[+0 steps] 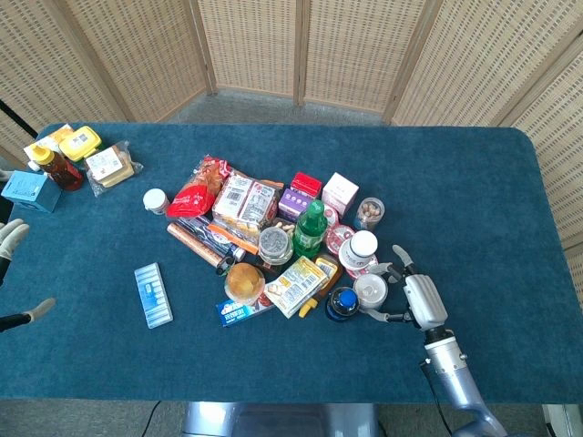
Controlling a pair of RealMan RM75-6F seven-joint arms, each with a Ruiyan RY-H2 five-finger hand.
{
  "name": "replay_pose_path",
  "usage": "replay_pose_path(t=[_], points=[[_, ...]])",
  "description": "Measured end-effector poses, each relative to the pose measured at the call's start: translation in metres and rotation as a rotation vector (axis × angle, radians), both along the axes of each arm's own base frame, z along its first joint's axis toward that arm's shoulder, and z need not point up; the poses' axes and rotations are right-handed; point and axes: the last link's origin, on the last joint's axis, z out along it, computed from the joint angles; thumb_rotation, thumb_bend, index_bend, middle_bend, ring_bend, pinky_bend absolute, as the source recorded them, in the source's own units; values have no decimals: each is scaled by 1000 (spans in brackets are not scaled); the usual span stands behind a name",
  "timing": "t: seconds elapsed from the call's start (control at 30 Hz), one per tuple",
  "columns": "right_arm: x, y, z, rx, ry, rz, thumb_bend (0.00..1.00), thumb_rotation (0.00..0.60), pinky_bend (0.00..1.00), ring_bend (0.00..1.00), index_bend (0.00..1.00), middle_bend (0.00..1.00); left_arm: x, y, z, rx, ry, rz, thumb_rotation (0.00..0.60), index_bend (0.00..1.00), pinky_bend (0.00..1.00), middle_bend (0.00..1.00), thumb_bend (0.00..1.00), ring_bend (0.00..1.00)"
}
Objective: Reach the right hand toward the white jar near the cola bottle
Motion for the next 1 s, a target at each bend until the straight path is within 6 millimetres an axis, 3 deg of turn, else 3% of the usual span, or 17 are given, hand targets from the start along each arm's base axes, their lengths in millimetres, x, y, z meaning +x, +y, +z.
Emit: replay_pose_path(t=[0.27,0.47,1.0], points=[[-5,5,19,-54,-12,-10,0,600,434,527,450,653,0,0,1,0,-6,-3,600,0,0,0,128,0],[-5,10,46,-140,-28,-8,0,600,435,527,451,653,2,-1,1,-2,-11,-14,600,0,0,0,127,0],[35,23,102,-269,-31,83,0,600,434,527,452,653,4,-1,0,-8,-20,-22,600,0,0,0,127,0]])
